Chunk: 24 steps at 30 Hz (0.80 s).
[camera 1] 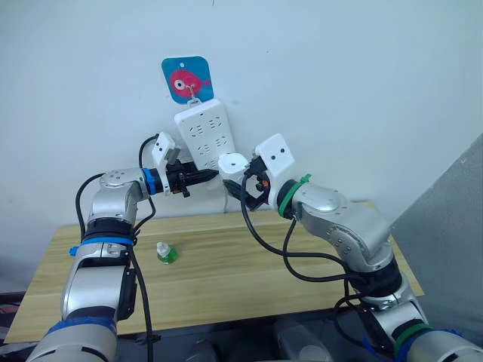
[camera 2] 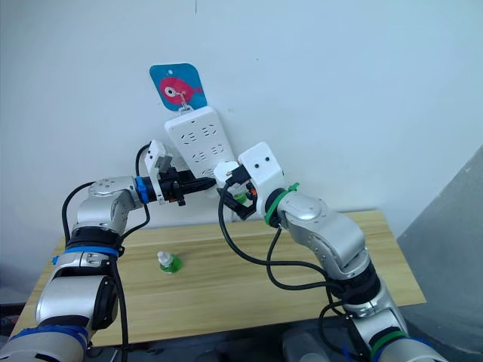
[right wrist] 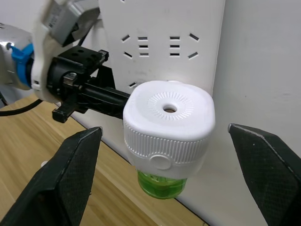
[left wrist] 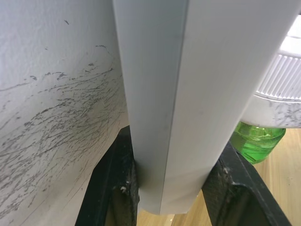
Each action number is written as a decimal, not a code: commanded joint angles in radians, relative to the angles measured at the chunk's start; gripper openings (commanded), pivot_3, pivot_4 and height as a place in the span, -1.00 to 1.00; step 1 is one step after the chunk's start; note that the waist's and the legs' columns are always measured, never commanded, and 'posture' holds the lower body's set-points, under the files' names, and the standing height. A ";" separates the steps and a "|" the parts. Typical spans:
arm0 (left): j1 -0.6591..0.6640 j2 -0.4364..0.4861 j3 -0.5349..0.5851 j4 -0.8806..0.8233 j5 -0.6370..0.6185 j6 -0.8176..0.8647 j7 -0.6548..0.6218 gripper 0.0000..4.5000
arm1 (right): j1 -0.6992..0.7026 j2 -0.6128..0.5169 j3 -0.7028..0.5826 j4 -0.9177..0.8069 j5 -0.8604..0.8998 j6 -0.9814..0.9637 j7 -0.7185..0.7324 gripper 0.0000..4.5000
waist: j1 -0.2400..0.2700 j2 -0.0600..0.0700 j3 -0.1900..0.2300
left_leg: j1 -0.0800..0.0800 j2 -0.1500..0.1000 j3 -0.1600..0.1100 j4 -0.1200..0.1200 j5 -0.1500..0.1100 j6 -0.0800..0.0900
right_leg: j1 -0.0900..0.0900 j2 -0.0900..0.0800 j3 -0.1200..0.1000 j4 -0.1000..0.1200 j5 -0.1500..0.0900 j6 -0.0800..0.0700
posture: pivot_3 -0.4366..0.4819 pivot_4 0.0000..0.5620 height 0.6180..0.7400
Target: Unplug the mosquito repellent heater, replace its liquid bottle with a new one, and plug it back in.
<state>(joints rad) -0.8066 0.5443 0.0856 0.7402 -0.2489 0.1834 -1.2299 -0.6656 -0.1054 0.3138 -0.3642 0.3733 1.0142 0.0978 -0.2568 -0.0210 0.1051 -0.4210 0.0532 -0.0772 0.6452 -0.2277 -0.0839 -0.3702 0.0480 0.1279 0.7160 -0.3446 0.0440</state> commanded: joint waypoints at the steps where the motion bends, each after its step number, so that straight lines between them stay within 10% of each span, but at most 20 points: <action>1: -0.017 -0.003 0.015 -0.055 -0.027 -0.004 0.007 -0.41 | -0.035 0.045 -0.023 0.027 -0.032 -0.044 -0.009 1.00 | -0.001 0.000 0.000 | 0.000 0.000 -0.001 0.000 0.000 0.000 | 0.000 0.000 -0.001 0.000 0.000 0.000 | -0.65 -0.74 1.00; 9: -0.014 -0.008 0.014 -0.068 -0.029 0.002 0.015 -0.41 | -0.049 0.119 -0.045 0.130 -0.074 -0.109 -0.001 1.00 | -0.008 0.000 0.000 | -0.002 -0.005 -0.004 0.000 0.002 0.000 | 0.000 -0.004 -0.003 0.001 0.000 0.000 | -0.64 -0.75 1.00; 15: -0.007 -0.010 0.018 -0.083 -0.037 0.013 0.027 -0.41 | -0.055 0.140 -0.042 0.172 -0.106 -0.146 0.010 0.33 | -0.013 0.000 0.000 | -0.003 -0.007 -0.005 0.000 0.004 -0.001 | 0.000 -0.007 -0.005 0.001 0.000 0.000 | -0.63 -0.76 1.00; 24: -0.009 -0.004 0.021 -0.052 -0.023 -0.018 0.069 -0.41 | -0.017 0.100 -0.047 0.061 -0.102 -0.062 0.045 0.33 | -0.015 0.000 0.000 | -0.004 -0.008 -0.008 0.000 0.005 -0.001 | 0.000 -0.007 -0.007 0.003 0.000 0.000 | -0.66 -0.75 1.00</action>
<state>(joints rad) -0.7917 0.5289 0.0847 0.7111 -0.2672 0.1895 -1.1894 -0.6861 0.0009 0.2859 -0.2157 0.2580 0.9274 0.1274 -0.2719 -0.0209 0.1051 -0.4250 0.0447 -0.0851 0.6449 -0.2223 -0.0847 -0.3699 0.0402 0.1203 0.7181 -0.3445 0.0438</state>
